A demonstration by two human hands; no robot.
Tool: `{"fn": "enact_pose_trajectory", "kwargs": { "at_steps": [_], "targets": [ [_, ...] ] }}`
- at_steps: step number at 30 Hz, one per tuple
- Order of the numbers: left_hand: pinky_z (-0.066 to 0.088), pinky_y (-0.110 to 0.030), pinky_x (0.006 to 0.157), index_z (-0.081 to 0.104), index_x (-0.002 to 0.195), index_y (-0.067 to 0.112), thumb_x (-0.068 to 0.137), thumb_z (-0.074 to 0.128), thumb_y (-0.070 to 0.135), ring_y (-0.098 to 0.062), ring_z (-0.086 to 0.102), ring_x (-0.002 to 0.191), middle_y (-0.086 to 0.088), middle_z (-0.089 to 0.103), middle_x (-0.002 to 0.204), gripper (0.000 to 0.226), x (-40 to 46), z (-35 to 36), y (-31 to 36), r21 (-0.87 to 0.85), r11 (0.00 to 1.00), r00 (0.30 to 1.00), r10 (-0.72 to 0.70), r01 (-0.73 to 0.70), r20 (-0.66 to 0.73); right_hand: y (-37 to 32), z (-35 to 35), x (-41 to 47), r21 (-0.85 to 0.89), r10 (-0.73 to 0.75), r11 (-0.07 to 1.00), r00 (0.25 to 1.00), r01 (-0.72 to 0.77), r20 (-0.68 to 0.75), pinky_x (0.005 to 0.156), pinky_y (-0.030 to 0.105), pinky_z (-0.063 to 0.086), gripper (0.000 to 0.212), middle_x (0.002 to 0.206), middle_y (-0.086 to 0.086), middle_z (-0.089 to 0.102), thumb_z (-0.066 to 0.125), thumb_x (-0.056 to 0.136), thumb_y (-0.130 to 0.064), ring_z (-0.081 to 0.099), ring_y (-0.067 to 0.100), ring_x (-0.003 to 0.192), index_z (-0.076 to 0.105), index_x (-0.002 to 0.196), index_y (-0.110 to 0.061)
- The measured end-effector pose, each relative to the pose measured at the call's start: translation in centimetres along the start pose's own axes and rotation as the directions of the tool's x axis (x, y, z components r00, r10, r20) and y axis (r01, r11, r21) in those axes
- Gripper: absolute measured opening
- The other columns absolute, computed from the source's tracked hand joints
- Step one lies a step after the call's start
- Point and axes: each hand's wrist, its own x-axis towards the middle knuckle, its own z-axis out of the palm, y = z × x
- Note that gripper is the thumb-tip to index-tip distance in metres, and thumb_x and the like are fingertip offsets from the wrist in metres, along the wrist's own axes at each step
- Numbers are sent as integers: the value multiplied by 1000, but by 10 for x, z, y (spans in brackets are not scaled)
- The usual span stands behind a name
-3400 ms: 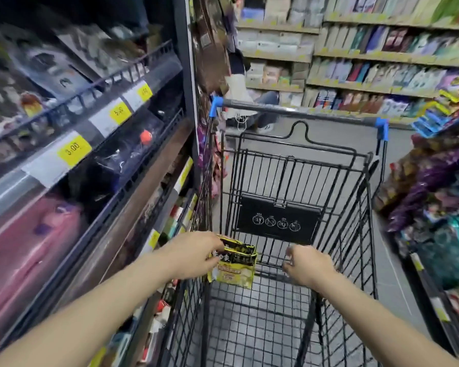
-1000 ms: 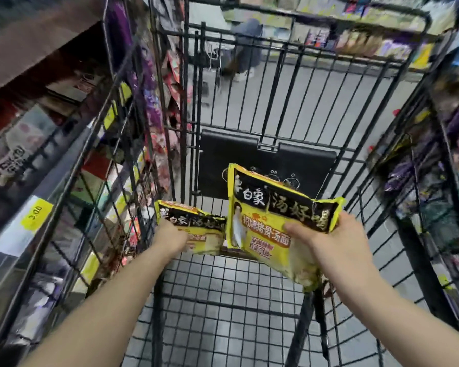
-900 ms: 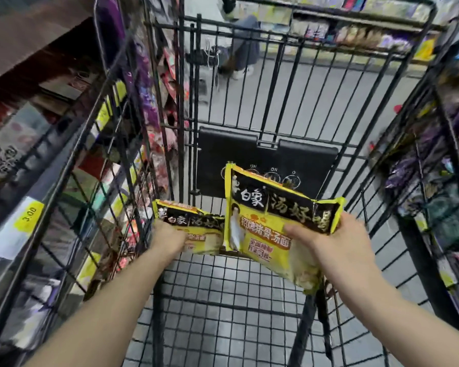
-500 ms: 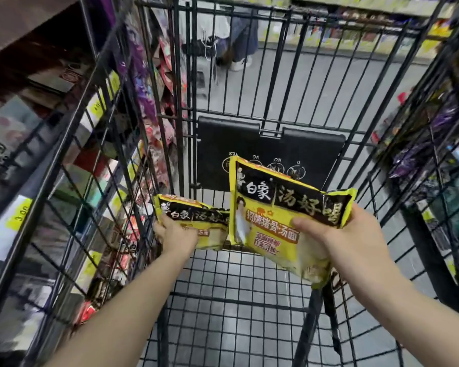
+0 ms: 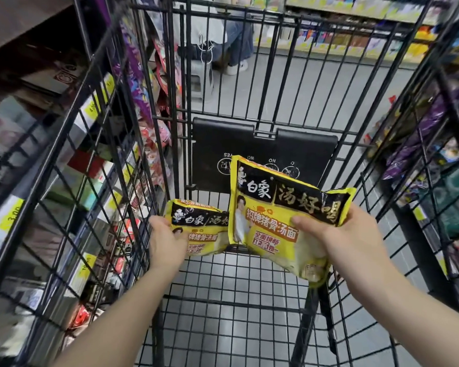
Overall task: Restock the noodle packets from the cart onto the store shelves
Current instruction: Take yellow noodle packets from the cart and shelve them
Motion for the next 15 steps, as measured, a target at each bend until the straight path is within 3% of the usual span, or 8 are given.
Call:
{"fn": "enact_pose_trajectory", "kwargs": {
  "at_steps": [4, 8, 12, 15],
  "targets": [
    [41, -36, 76, 33, 111, 7, 79, 71, 10, -25, 51, 87, -6, 50, 96, 50, -5, -4, 7, 37, 997, 997, 69, -70, 28, -1, -3, 0, 26, -11, 1000, 1000, 11, -3, 71, 30, 55, 22, 85, -6, 73, 78, 74, -10, 70, 12, 78, 64, 89, -18],
    [46, -40, 92, 53, 118, 3, 77, 74, 18, -23, 56, 102, -6, 58, 109, 48, -3, -7, 9, 141, 979, 985, 134, -149, 108, -4, -5, 0, 53, -32, 998, 999, 32, -1, 65, 26, 52, 21, 84, -7, 72, 77, 74, -9, 69, 10, 75, 63, 85, -19],
    [46, -40, 90, 58, 115, 4, 77, 73, 17, -27, 59, 100, -12, 62, 108, 43, -11, -19, 18, 126, 979, 982, 142, -158, 124, -9, -11, -4, 76, -58, 995, 998, 57, 1, 59, 21, 50, 20, 81, -8, 71, 77, 74, -8, 68, 6, 70, 63, 83, -19],
    [44, -33, 85, 59, 116, 3, 77, 73, 18, -29, 59, 97, -13, 64, 110, 44, -22, -34, 32, 102, 980, 981, 162, -173, 108, -15, -19, -11, 66, -67, 996, 998, 66, 8, 64, 27, 54, 20, 83, -5, 73, 78, 73, -9, 70, 10, 72, 63, 83, -19]
  ]
}}
